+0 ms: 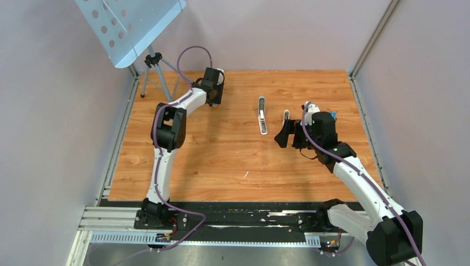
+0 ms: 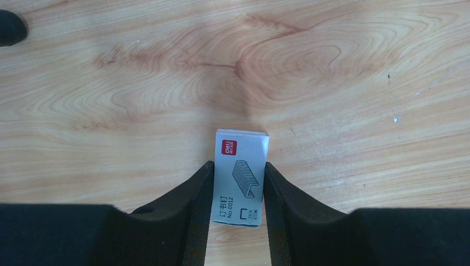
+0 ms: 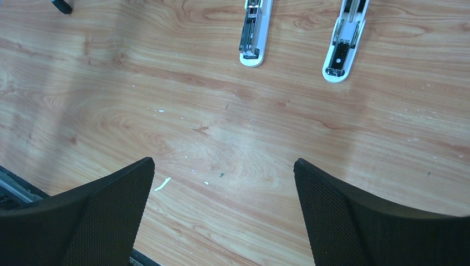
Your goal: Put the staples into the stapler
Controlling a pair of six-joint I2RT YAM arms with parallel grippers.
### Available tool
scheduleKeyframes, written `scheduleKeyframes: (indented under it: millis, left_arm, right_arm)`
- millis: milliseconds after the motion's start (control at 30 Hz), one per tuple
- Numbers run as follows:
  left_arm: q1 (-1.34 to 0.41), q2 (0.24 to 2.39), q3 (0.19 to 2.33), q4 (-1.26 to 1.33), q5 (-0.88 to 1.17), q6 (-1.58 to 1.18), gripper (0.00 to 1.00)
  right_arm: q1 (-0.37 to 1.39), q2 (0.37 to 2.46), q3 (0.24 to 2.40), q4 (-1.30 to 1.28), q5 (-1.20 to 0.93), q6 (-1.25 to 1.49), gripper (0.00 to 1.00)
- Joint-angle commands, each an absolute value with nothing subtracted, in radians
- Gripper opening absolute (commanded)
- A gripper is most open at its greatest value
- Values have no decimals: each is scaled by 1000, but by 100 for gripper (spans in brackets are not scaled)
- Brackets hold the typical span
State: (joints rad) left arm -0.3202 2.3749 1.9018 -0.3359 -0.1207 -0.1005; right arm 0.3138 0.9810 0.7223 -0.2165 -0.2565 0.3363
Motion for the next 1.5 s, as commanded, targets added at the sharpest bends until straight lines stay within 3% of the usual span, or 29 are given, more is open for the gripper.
scheduleKeyframes:
  millis: [0,267,767,1467]
  left_arm:
    - [-316,2377,1924,-357,-160,-73,38]
    - [-319,2300,1847,-342,-156,-78,36]
    - [-432,1914,1348,-203,-97,-148,34]
    - [-901,1486,726,38,-92,-219,34]
  right_arm:
    - [319,982,704,-203,-234,327,100]
    - [319,997,703,-197,-239,331,100]
    - [319,966,679,-190,-303,393,100]
    - [319,749,493,-238,-459,522,98]
